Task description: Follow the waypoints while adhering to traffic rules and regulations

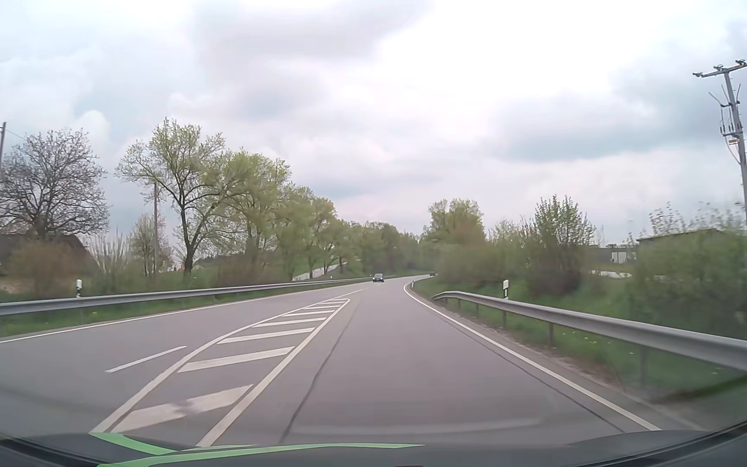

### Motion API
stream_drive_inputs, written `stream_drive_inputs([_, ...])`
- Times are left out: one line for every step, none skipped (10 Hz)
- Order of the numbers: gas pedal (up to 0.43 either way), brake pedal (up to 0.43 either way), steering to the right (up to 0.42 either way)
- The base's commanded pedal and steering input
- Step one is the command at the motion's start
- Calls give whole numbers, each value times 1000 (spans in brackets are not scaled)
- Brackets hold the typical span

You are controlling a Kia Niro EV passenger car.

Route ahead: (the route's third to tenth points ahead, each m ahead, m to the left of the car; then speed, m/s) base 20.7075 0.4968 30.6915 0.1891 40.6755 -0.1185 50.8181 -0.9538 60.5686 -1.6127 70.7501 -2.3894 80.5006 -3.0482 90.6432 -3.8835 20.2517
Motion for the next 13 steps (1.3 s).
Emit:
stream_drive_inputs([319, 0, 7])
stream_drive_inputs([319, 0, 7])
stream_drive_inputs([319, 0, 7])
stream_drive_inputs([319, 0, 7])
stream_drive_inputs([319, 0, 8])
stream_drive_inputs([319, 0, 9])
stream_drive_inputs([319, 0, 9])
stream_drive_inputs([319, 0, 8])
stream_drive_inputs([319, 0, 7])
stream_drive_inputs([319, 0, 6])
stream_drive_inputs([319, 0, 5])
stream_drive_inputs([319, 0, 5])
stream_drive_inputs([319, 0, 4])
